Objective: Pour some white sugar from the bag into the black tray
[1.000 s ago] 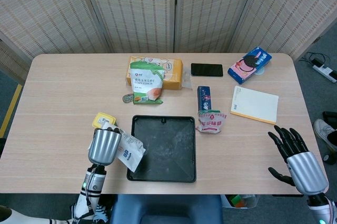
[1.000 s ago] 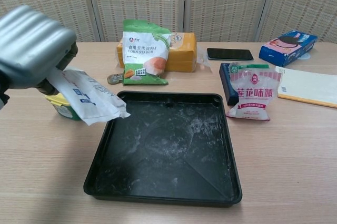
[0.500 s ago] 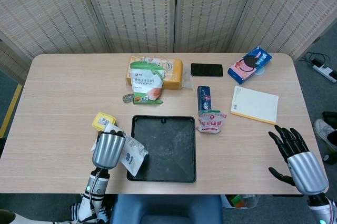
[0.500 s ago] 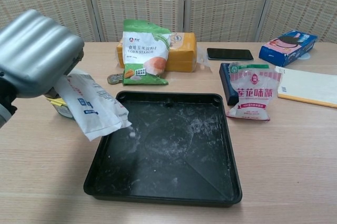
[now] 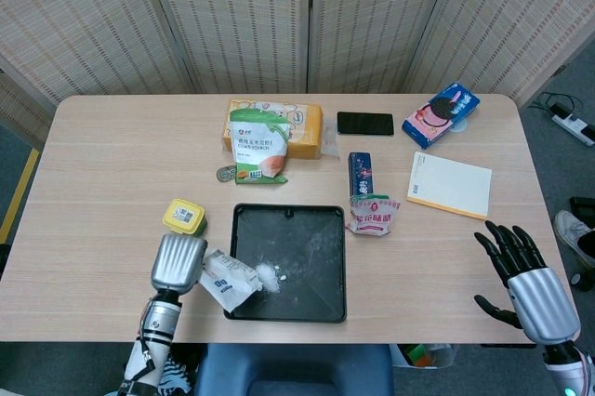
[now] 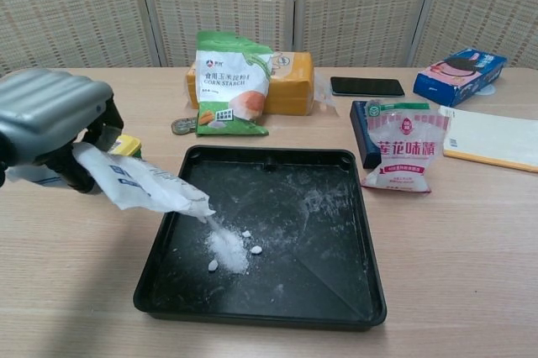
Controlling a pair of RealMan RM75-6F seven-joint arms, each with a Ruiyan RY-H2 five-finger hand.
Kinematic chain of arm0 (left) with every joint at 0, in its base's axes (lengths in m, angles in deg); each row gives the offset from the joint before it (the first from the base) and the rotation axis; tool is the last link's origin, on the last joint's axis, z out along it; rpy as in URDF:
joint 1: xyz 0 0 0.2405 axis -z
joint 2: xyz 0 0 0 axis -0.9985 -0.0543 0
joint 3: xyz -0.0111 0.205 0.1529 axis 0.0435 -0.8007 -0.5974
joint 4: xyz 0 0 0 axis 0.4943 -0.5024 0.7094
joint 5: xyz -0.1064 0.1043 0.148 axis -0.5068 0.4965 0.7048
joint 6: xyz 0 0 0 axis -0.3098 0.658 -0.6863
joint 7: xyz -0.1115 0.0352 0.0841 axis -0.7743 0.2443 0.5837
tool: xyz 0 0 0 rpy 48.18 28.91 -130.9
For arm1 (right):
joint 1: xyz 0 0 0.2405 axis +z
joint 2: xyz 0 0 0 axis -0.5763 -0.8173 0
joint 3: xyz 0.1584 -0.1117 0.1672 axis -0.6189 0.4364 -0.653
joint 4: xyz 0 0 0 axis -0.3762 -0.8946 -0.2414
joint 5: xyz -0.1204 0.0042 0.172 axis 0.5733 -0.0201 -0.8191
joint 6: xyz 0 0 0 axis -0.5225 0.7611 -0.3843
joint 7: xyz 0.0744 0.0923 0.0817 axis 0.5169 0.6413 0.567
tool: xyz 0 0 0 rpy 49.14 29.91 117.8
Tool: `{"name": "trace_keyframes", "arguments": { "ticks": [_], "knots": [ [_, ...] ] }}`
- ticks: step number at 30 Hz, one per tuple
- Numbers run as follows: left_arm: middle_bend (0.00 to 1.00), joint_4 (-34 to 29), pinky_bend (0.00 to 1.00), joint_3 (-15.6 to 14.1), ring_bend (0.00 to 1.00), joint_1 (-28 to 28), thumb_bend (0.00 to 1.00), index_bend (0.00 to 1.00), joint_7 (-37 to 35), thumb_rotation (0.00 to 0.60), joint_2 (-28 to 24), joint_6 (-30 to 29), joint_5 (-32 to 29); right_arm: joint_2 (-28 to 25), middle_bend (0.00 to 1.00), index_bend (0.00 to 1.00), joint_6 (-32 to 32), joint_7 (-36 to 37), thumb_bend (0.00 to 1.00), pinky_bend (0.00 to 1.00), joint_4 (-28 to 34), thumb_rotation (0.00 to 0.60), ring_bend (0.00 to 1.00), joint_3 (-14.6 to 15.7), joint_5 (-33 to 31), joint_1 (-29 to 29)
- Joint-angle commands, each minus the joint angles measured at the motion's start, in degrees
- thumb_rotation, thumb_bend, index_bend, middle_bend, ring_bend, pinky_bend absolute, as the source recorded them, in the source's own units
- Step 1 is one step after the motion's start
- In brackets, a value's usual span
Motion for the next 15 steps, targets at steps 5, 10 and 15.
{"name": "trace_keyframes", "arguments": {
  "ticks": [5,10,15],
  "knots": [
    [0.90,-4.92,1.00,10.74,1.00,0.27,0.25,0.86,-25.41,0.600,-16.38,23.43,-26.65,0.31,0.00,0.00,-0.75,-0.76,0.19,0.00,0.03,0.600,0.00,-0.05,-0.38,0.22],
    [0.90,-0.99,1.00,11.44,1.00,2.26,0.25,0.86,-34.72,0.600,-22.78,37.09,-35.22,0.28,0.00,0.00,-1.21,-0.95,0.19,0.00,0.15,0.600,0.00,-0.10,-0.74,0.35],
    [0.90,4.72,1.00,9.99,1.00,4.67,0.25,0.86,-43.63,0.600,-27.09,52.15,-41.02,0.31,0.00,0.00,-1.27,-1.16,0.19,0.00,0.20,0.600,0.00,-0.03,-0.78,0.31]
  ]
}}
